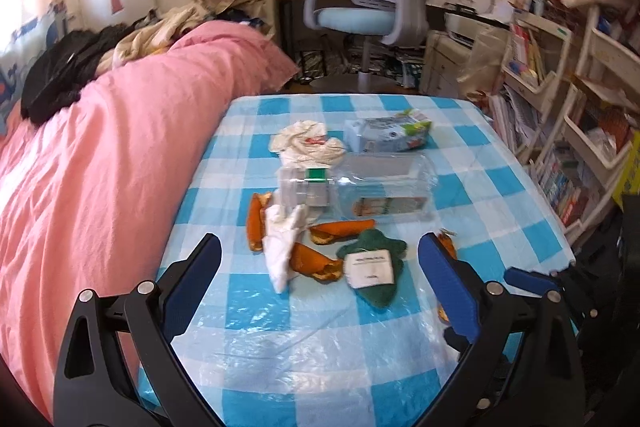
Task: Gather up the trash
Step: 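Move both grippers back over the table toward the remaining trash, then grasp the green labeled cloth with the left gripper while the right gripper grasps an orange peel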
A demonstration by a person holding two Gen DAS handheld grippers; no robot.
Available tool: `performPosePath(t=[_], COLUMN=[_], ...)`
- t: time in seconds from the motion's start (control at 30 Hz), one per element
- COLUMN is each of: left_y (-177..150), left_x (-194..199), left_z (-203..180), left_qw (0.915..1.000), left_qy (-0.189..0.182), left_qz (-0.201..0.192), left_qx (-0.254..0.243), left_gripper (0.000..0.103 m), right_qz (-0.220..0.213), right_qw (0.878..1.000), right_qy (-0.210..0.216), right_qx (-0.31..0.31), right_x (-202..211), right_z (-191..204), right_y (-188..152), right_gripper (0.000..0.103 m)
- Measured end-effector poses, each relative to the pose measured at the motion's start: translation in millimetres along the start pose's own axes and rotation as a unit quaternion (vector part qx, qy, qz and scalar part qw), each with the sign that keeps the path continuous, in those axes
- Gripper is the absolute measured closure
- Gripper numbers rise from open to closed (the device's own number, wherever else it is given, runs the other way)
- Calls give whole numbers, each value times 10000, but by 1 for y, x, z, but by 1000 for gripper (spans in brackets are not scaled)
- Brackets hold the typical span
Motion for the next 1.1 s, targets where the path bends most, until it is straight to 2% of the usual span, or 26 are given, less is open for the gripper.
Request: performPosePath(t=[0.17,0.27,0.33,0.43,0.67,0.8,1.0,1.03,1.1], left_y=[2,1,0,-4,-25,-33,-44,-43,-44], left_x=[-9,-14,-18,-24,-48,-62,-88,-91,-95], left_z=[29,38,41,39,-8,-28,-48,-52,-62], left_qw=[9989,9979,9960,9934,9907,9892,9878,9888,9881], left_qy=[160,91,-48,-226,-696,-782,-657,-599,-558], left_qz=[184,332,436,577,1092,1218,1412,1351,1346], left_qx=[401,542,784,970,424,248,-96,-214,-488], left_gripper=[8,8,8,15,31,33,36,36,42], right_qz=[86,113,96,150,397,447,430,430,434], right_qw=[9997,9995,9995,9994,9992,9990,9990,9989,9988], right_qy=[-36,2,11,40,-33,-14,-99,-101,-114], right_qx=[-209,-306,-285,-315,20,43,-104,-127,-170], right_x=[-5,-9,-12,-20,-40,-37,-24,-23,-19], right_z=[-8,-10,-10,-9,-6,-15,-44,-47,-54], right_y=[0,0,3,4,-3,-3,-6,-6,-8], right_gripper=[25,26,32,39,64,77,79,80,80])
Point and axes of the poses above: each gripper's, at about its wrist camera, not at the fingertips, and x roughly against the way its jaws point, z to its left, y to its top, the point moved 10 cm from there along -x, roughly the way its jaws point, and after that the axes turned 9 degrees about -z, right-handed, at the moved point
